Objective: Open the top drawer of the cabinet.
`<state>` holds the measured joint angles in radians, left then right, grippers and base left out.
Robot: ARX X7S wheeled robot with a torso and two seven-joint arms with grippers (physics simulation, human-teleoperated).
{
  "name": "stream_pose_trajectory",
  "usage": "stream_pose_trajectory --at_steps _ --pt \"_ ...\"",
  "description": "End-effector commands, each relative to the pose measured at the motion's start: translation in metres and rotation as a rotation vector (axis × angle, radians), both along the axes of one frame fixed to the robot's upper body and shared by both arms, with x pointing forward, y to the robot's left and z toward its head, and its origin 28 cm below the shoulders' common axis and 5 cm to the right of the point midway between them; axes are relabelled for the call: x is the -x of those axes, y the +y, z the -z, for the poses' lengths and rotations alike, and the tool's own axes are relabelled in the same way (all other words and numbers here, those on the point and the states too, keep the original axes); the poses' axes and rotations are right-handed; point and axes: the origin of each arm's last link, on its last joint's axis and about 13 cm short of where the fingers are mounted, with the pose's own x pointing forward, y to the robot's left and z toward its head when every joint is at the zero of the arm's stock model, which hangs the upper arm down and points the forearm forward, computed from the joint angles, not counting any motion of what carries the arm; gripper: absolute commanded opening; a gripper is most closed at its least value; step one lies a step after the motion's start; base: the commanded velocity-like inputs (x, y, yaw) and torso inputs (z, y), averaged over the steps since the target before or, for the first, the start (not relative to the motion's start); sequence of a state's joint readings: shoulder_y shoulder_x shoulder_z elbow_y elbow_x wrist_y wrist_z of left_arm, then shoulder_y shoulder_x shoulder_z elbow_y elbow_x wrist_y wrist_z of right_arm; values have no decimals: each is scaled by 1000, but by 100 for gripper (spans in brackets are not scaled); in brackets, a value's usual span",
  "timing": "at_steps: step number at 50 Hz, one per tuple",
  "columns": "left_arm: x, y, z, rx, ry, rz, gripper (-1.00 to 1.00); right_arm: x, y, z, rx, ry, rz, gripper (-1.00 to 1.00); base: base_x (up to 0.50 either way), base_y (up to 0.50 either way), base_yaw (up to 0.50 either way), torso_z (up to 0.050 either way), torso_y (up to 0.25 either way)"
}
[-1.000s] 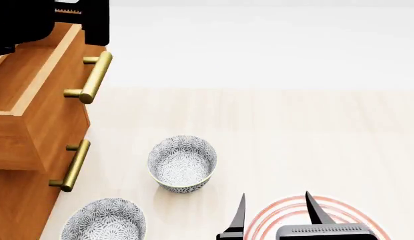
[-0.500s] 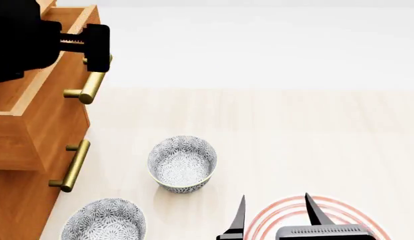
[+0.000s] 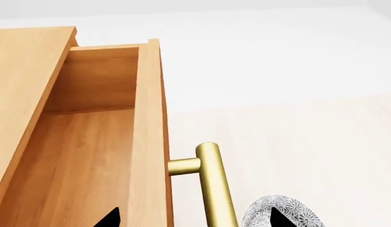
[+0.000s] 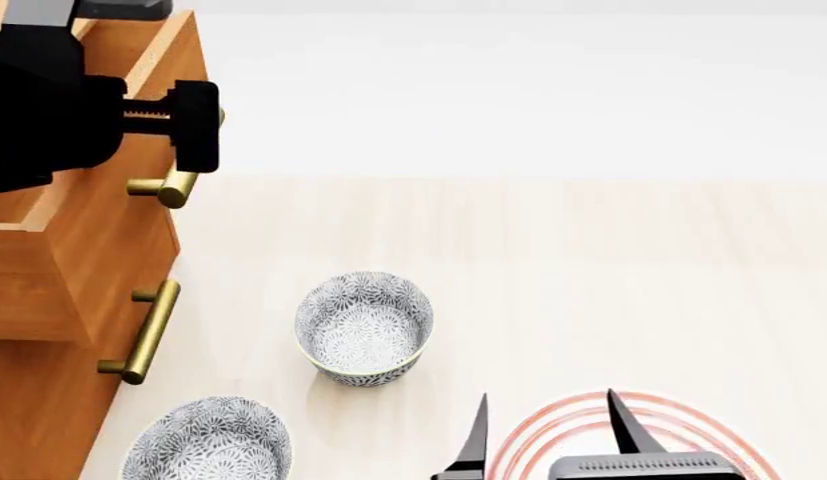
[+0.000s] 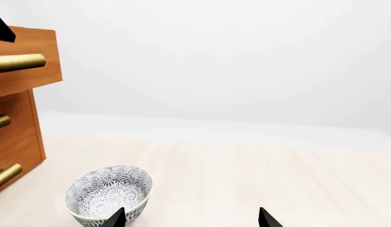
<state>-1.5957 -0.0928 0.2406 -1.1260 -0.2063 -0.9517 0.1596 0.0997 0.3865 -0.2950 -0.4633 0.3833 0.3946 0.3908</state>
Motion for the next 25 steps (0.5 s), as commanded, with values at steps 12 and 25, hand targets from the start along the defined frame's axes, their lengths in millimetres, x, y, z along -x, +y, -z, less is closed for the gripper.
stream_pose_trajectory --at_steps 12,25 --pt "4 0 30 88 116 57 100 1 2 -2 5 -3 -6 100 0 0 0 0 0" --pt "4 -22 24 115 107 113 100 -1 1 1 2 3 -3 100 0 0 0 0 0"
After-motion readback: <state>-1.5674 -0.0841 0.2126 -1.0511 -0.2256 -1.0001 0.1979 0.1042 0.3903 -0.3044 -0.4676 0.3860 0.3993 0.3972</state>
